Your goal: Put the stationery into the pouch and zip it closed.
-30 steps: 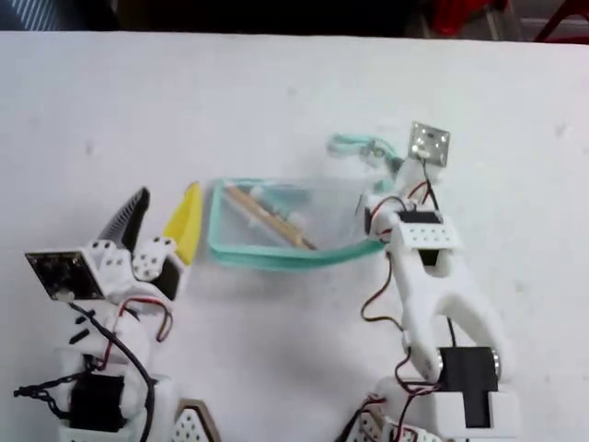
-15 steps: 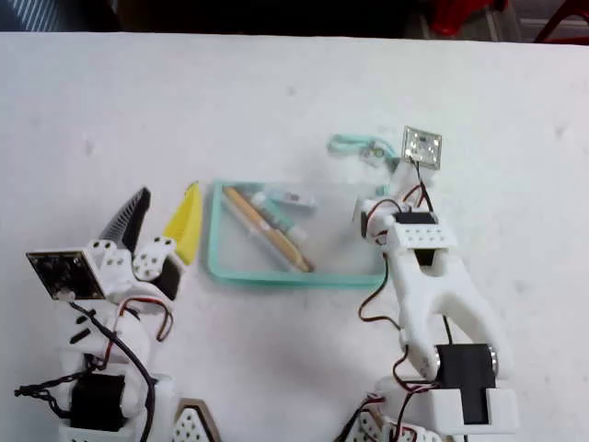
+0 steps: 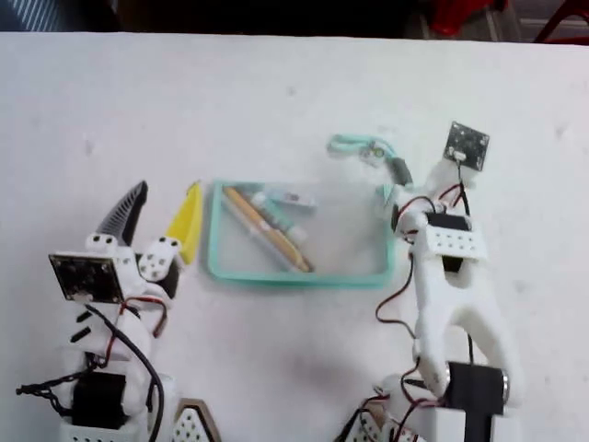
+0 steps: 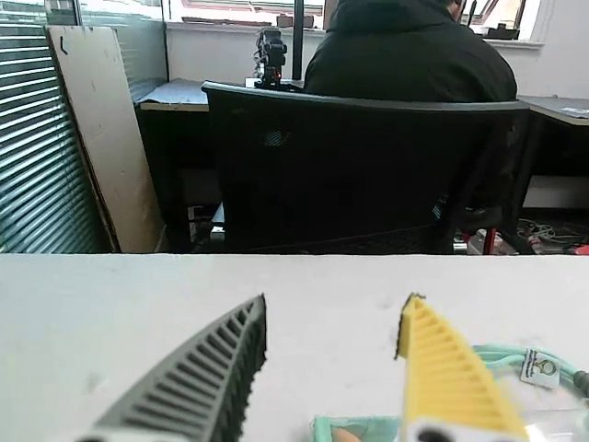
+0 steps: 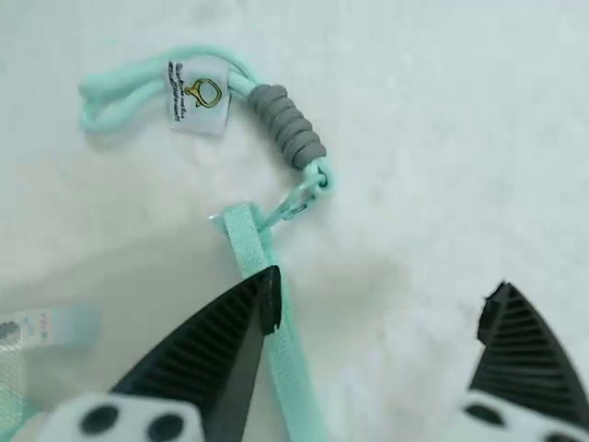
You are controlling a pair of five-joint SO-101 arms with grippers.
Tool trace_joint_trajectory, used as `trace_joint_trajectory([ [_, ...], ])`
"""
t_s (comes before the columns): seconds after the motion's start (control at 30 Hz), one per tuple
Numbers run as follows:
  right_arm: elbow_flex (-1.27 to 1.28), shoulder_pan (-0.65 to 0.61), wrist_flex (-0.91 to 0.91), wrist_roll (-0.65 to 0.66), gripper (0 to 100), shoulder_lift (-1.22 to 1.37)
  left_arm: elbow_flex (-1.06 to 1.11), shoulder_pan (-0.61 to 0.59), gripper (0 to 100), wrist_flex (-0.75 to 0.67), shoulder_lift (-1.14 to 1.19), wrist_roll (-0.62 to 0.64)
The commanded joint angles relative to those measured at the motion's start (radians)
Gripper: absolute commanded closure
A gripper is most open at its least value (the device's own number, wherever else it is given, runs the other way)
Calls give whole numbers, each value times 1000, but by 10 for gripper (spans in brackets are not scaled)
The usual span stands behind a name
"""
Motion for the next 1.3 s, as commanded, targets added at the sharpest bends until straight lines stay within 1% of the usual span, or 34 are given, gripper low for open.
trace_joint_trajectory([
  [0.0, -8, -8, 45, 11, 676, -94, -130, 5, 752, 84, 13, -100],
  [0.1, -9, -45, 91, 12, 676, -166, -245, 5, 752, 213, 13, -175],
  [0.2, -31, -82, 140, 18, 676, -277, -365, 5, 752, 328, 13, -209],
  [0.37, -132, -137, 308, 196, 676, -495, -535, 4, 752, 474, 13, -244],
  [0.53, -235, -185, 440, 229, 676, -700, -583, 4, 752, 517, 15, -304],
  [0.73, -376, -234, 576, 222, 676, -892, -597, 1, 752, 568, 15, -305],
  [0.9, -476, -274, 671, 222, 676, -1010, -704, -84, 752, 632, 16, -313],
  [1.0, -542, -272, 714, 222, 676, -1067, -821, -139, 752, 694, 67, -379],
  [1.07, -591, -268, 743, 222, 676, -1104, -898, -148, 752, 744, 120, -400],
  [1.17, -647, -274, 792, 221, 676, -1155, -970, -142, 752, 784, 176, -379],
  [1.27, -674, -274, 840, 219, 676, -1202, -977, -142, 752, 766, 165, -330],
])
